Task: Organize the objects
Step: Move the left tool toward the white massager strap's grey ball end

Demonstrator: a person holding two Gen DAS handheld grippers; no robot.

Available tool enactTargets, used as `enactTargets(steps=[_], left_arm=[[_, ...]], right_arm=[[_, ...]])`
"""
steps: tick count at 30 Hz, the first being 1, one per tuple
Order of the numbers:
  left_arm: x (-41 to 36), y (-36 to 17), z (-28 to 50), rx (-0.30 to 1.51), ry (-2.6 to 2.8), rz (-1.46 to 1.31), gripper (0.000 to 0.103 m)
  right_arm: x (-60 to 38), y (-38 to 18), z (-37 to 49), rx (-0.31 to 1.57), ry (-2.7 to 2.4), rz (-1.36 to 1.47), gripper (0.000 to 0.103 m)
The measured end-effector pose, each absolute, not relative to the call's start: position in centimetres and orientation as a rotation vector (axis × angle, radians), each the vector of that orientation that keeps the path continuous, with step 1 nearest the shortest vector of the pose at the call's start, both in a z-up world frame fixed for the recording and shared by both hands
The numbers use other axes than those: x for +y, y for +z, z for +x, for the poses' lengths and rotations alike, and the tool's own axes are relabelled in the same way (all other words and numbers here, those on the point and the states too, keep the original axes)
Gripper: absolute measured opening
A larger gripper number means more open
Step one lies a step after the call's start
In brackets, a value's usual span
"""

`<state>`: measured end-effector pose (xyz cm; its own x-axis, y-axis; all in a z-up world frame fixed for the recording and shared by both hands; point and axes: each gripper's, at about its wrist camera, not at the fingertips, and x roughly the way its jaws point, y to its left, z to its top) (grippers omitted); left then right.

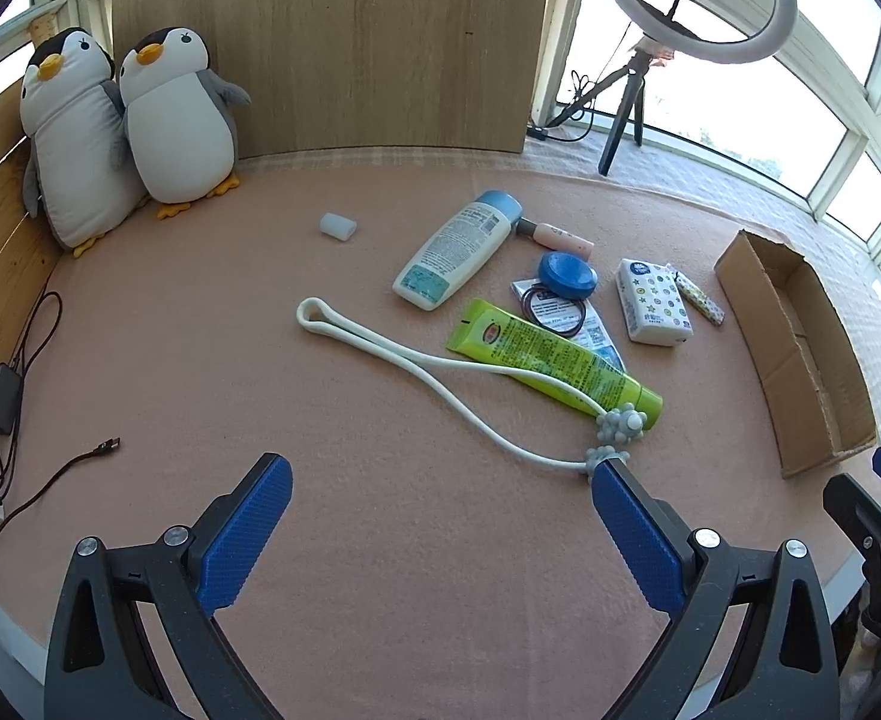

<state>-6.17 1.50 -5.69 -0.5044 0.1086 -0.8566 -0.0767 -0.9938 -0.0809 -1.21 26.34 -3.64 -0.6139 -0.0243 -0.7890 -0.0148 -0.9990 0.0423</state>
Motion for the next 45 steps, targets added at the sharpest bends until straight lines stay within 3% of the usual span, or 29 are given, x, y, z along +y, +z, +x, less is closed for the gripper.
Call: enactTargets(steps=[15,23,34,36,45], left_arm=[[4.1,-13.4,-12.3,0.081,2.506,-1.711,0.096],[4.6,-14.9,-13.1,0.095,2.461,-1.769,0.078],[2.0,-14.8,-12.0,0.07,2.485,-1.772,0.069],[1.2,-15.2,-11.8,0.083,2.492,-1.798,0.063],[-0.5,-13.8,-11.9,-0.162,2.469,-1.754,0.062]], right_arm=[[27.4,-4.1,-0.6,-0.097,-2.832,1.409,0.098],[27.5,-4.4,-0.4,-0.101,-2.827,1.419,0.098],[26.7,-4.7,-0.7,-0.091,-2.8,1.422,0.098],[26.4,-4.8,-0.8,-0.088,-2.79,1.422,0.098],[25.1,-4.9,-1.2,-0.06,-2.761,1.415,0.098]])
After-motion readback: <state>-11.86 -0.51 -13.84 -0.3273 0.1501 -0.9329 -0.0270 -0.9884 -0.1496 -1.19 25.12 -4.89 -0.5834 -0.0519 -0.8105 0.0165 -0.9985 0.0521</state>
